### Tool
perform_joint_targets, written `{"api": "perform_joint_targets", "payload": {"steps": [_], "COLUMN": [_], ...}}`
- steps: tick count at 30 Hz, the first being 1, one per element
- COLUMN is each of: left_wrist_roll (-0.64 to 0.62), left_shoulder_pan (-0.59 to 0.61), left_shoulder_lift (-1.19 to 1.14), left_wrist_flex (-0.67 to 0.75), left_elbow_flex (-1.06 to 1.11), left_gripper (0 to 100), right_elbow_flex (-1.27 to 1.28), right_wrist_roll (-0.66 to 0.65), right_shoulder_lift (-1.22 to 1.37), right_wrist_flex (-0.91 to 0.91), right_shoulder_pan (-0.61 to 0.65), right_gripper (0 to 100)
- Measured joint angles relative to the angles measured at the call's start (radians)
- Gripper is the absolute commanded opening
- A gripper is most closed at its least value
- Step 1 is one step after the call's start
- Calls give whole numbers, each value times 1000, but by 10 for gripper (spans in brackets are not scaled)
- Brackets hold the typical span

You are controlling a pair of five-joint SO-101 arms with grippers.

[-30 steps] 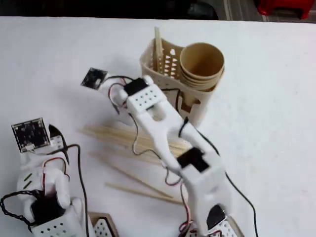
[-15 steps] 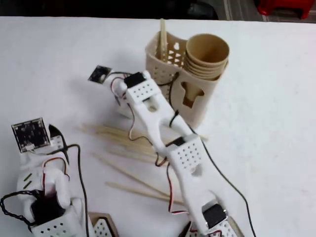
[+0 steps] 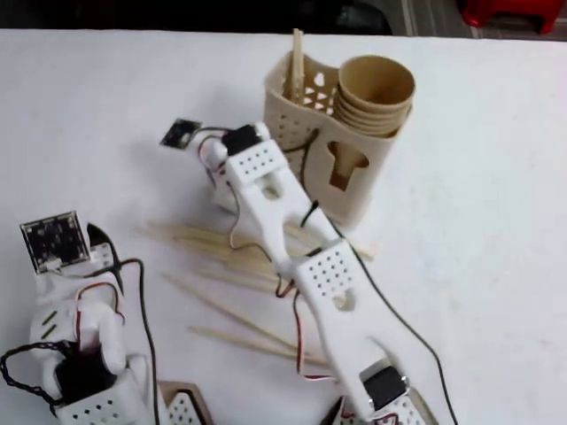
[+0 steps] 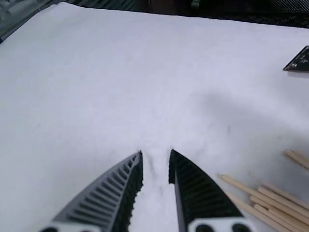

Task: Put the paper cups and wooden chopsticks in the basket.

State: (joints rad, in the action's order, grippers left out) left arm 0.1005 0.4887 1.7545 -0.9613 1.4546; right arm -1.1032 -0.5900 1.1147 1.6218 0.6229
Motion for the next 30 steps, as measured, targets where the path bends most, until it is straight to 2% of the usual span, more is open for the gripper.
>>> {"api": "perform_joint_targets", "payload": {"steps": [5,15,30], "left_wrist_roll": [0,0,0], "left_shoulder_pan": [0,0,0], "left_shoulder_lift": [0,0,0], "left_wrist_flex": [0,0,0], "left_elbow_flex": [0,0,0], "left_gripper": [109,109,109], "right_elbow_flex": [-35,-44,400], "right_wrist_roll": [-2,29,48], "right_shoulder_lift": [3,-20,-551], "right_wrist_flex": [74,89,92], "right_shoulder_pan": [35,52,95], "right_gripper": [19,18,18]}}
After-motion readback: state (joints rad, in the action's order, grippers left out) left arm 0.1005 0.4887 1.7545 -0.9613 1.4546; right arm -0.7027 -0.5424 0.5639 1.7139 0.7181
